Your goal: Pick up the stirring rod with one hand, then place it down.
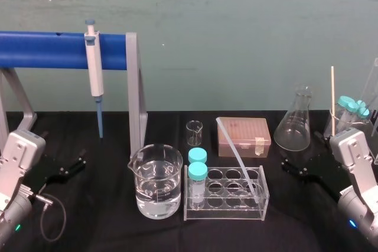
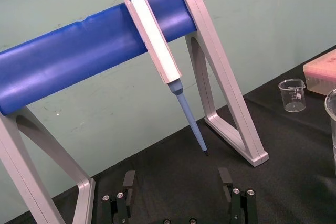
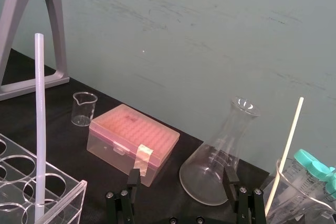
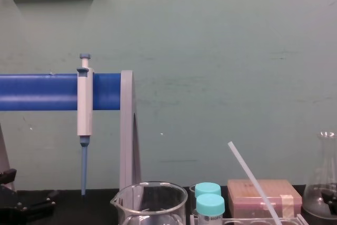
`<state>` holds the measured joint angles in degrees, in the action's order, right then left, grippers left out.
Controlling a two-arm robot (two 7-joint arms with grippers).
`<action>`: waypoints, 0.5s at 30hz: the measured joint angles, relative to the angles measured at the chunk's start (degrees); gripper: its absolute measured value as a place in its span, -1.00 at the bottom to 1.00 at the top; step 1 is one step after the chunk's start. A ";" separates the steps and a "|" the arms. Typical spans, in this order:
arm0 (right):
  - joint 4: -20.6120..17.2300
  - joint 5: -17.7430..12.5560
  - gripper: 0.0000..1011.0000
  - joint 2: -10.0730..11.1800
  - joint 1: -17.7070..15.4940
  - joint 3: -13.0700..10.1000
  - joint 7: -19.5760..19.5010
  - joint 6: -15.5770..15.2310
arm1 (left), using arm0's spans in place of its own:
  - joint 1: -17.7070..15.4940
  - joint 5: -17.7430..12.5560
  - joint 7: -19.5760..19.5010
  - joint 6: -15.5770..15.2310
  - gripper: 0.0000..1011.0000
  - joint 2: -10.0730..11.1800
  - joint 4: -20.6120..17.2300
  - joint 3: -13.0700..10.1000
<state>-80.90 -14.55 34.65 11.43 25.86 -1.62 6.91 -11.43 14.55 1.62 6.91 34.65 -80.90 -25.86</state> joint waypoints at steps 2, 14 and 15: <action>0.00 0.00 0.98 0.00 0.00 0.00 0.00 0.00 | 0.00 0.00 0.00 0.00 0.98 0.00 0.00 0.00; 0.00 0.00 0.98 0.00 0.00 0.00 0.00 0.00 | 0.00 0.00 0.00 0.00 0.98 0.00 0.00 0.00; 0.00 0.00 0.98 0.00 0.00 0.00 0.00 0.00 | 0.00 0.00 0.00 0.00 0.98 0.00 0.00 0.00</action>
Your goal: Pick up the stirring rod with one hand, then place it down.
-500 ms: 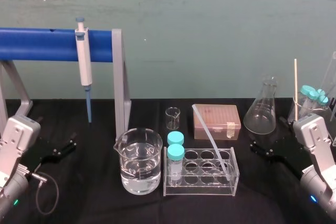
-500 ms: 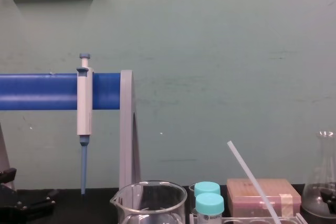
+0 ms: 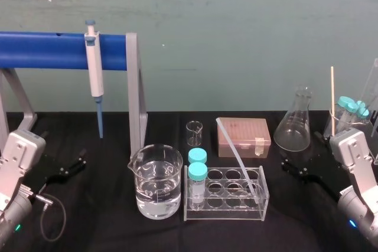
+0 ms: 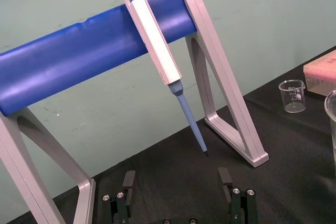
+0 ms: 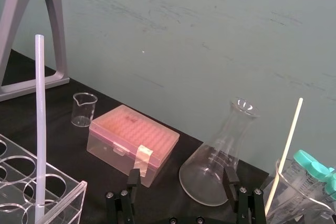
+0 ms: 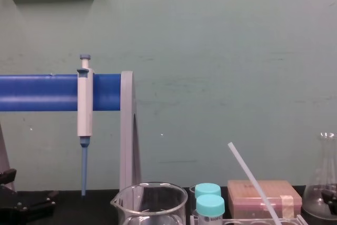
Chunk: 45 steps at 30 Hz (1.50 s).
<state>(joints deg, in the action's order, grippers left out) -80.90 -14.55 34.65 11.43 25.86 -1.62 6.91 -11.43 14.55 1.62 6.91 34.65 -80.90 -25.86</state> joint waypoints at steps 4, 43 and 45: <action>0.00 0.00 0.98 0.00 0.00 0.00 0.00 0.00 | 0.00 0.00 0.00 0.00 0.98 0.00 0.00 0.00; 0.00 0.00 0.98 0.00 0.00 0.00 0.00 0.00 | 0.00 0.00 0.00 0.00 0.98 0.00 0.00 0.00; 0.00 0.00 0.98 0.00 0.00 0.00 0.00 0.00 | 0.00 0.00 0.00 0.00 0.98 0.00 0.00 0.00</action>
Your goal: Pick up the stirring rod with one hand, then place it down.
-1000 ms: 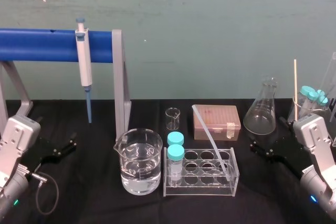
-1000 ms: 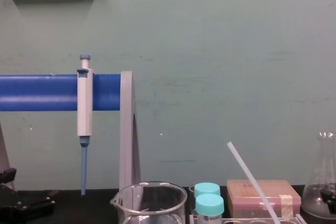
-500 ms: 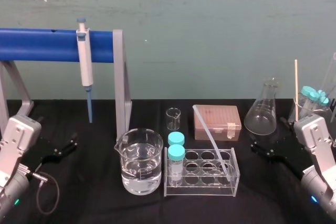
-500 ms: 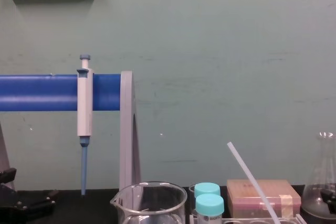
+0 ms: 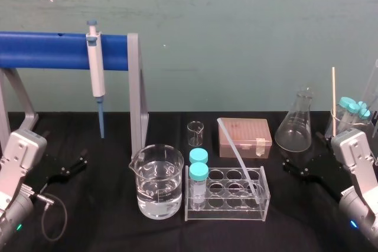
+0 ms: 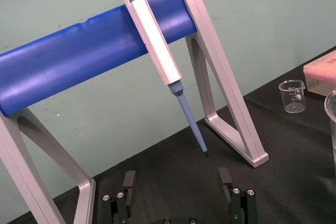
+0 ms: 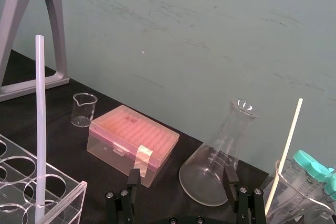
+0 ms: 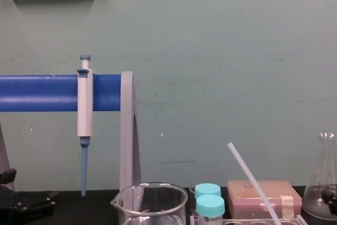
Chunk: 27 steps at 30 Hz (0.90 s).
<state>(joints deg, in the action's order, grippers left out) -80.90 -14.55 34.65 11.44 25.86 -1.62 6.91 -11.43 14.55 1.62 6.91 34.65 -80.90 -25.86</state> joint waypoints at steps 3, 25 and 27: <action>0.00 0.00 0.98 0.00 0.00 0.00 0.00 0.00 | 0.00 0.00 0.00 0.00 0.98 0.00 0.00 0.00; -1.80 2.84 0.98 0.10 -0.56 -0.49 2.65 3.43 | 0.00 0.00 0.00 0.00 0.98 0.00 0.00 0.00; -2.67 3.56 0.98 0.17 -0.57 -0.16 4.18 4.76 | 0.00 0.00 0.00 0.00 0.98 0.00 0.00 0.00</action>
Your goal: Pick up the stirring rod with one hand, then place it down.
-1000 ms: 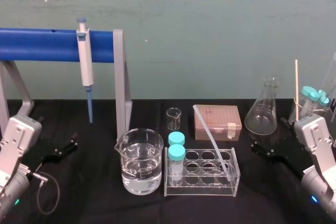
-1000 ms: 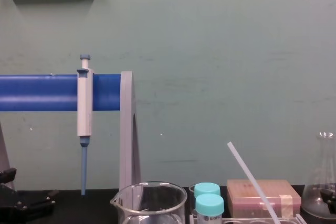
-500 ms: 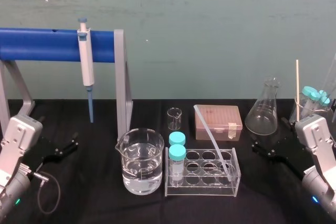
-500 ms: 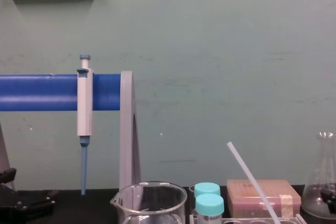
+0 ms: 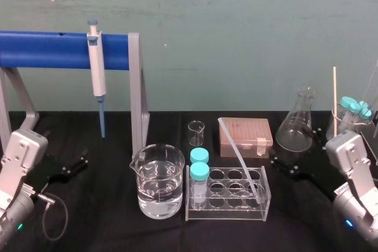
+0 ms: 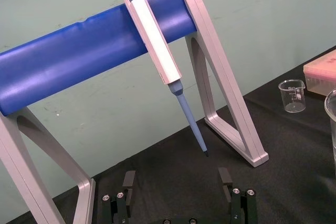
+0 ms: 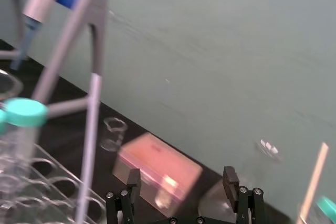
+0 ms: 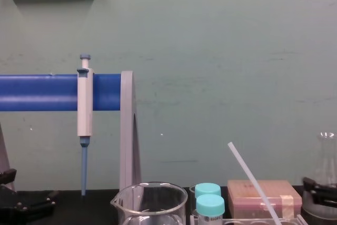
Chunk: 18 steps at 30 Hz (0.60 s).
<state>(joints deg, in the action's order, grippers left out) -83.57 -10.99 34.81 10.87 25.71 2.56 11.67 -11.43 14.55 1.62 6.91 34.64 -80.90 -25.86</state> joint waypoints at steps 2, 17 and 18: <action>-0.45 0.40 0.98 0.00 0.06 0.25 0.74 0.66 | 0.00 0.00 0.00 0.00 0.98 0.00 0.00 0.00; 1.82 1.88 0.98 -2.52 3.69 2.13 9.30 6.77 | 0.00 0.00 0.00 0.00 0.98 0.00 0.00 0.00; 2.15 1.57 0.98 -2.72 3.85 2.12 9.79 6.97 | 0.00 0.00 0.00 0.00 0.98 0.00 0.00 0.00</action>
<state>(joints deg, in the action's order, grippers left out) -81.42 -9.42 32.10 14.72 27.83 12.34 18.63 -11.43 14.55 1.62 6.91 34.64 -80.90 -25.86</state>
